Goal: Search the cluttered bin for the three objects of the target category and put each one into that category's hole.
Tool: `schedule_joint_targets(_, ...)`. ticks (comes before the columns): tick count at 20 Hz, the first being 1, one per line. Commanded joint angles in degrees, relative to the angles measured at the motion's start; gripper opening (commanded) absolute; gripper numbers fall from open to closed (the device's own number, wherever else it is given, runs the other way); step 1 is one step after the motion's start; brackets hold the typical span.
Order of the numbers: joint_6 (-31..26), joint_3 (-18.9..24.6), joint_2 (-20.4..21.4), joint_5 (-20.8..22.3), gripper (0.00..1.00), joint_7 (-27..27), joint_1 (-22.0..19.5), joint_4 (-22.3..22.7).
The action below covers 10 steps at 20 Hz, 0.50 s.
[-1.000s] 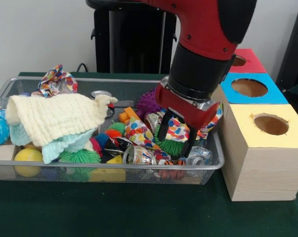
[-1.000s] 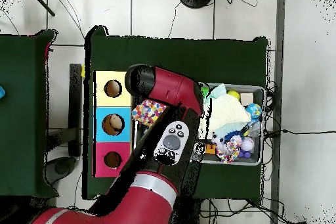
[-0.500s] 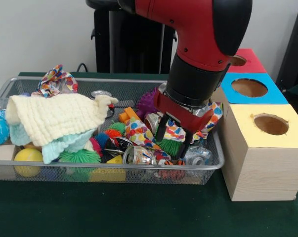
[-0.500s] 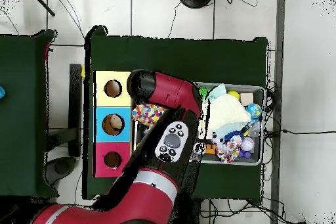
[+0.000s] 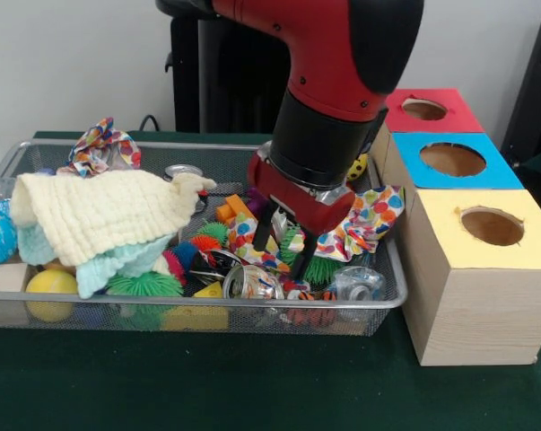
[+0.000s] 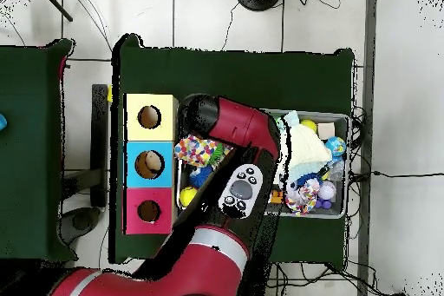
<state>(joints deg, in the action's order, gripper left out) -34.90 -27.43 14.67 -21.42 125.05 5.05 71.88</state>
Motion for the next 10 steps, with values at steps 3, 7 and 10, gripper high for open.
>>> schedule_joint_targets(3,8.72,4.01,-3.28,0.72,1.00,12.64,0.78,10.92)
schedule_joint_targets(7,11.22,4.78,-5.33,-1.25,1.00,14.30,0.94,12.07)
schedule_joint_targets(10,14.95,5.46,-6.53,-2.58,1.00,15.39,0.90,12.65)
